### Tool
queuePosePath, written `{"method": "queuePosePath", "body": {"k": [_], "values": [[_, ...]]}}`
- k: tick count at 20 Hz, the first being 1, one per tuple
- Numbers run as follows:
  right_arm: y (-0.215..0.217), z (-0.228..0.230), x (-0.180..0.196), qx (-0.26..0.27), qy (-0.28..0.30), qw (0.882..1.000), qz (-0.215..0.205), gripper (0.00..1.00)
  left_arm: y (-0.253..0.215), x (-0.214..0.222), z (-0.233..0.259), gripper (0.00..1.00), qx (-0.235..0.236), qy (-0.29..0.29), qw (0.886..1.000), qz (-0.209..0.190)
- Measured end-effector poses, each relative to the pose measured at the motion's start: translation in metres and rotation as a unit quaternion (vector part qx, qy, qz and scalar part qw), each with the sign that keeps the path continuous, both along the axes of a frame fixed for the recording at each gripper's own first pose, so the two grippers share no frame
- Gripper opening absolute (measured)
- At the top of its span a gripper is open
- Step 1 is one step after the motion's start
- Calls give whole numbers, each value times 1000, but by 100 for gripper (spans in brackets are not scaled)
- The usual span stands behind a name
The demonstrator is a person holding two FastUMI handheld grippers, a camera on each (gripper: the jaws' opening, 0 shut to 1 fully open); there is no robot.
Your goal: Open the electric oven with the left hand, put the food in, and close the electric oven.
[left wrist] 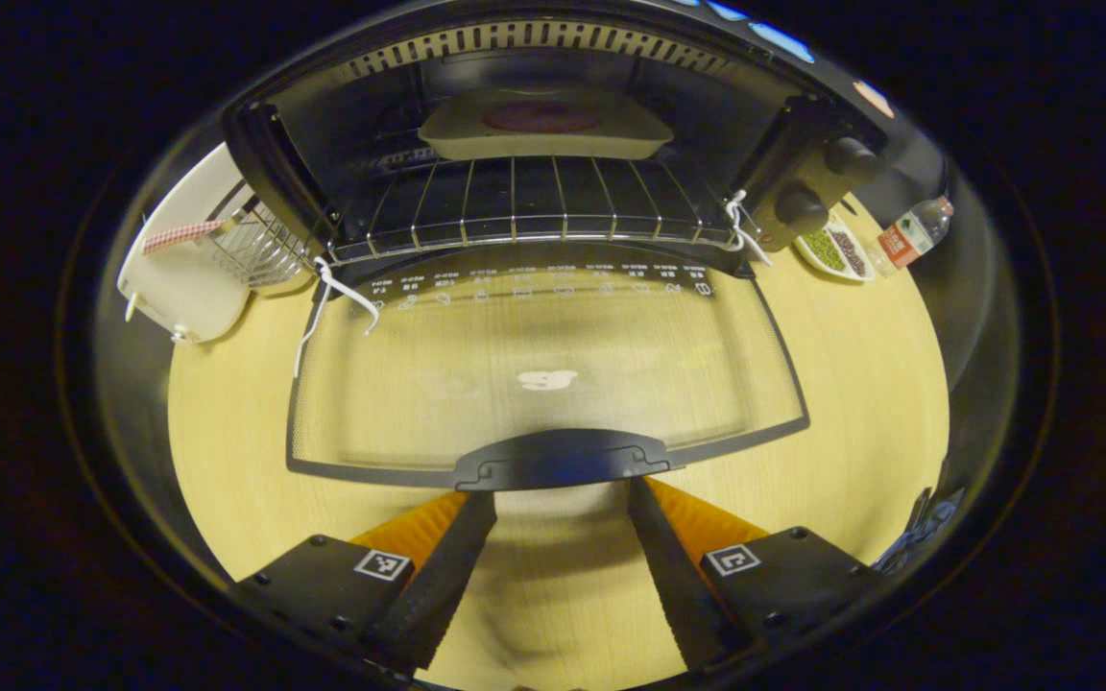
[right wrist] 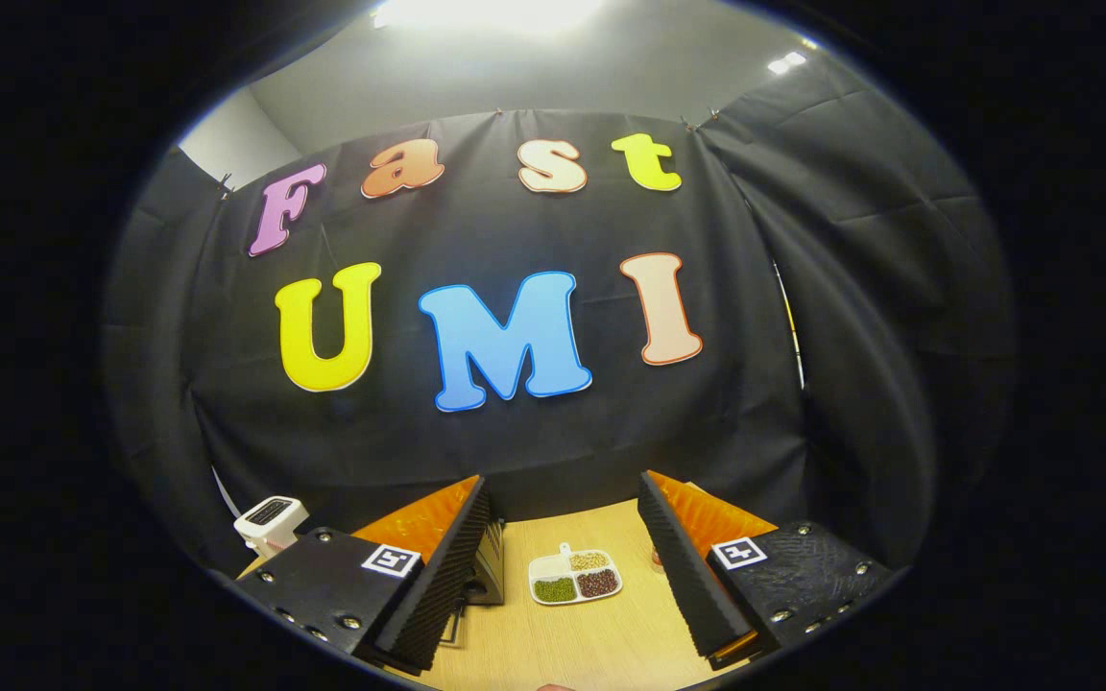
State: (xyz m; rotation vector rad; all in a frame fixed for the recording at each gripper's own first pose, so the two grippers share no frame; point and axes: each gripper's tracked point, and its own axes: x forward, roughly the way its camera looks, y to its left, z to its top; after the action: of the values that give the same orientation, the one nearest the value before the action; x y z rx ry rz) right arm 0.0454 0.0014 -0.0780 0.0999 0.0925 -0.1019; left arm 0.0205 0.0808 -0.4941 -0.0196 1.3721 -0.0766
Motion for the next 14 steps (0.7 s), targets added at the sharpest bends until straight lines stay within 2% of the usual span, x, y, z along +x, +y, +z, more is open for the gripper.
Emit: {"method": "queuePosePath", "body": {"k": [3, 7, 8, 14], "values": [[1, -1, 1, 2, 2, 1000, -4, 95, -1, 1, 1, 99, -4, 12, 1000, 7], [10, -5, 4, 5, 7, 1000, 4, 95, -1, 1, 6, 92, -4, 9, 1000, 8], [10, -3, 5, 5, 5, 1000, 5, 95, -1, 1, 10, 95, -4, 4, 1000, 8], [18, 0, 5, 9, 3, 1000, 19, 95, -1, 0, 40, 95, -12, -41, 999, 11]]}}
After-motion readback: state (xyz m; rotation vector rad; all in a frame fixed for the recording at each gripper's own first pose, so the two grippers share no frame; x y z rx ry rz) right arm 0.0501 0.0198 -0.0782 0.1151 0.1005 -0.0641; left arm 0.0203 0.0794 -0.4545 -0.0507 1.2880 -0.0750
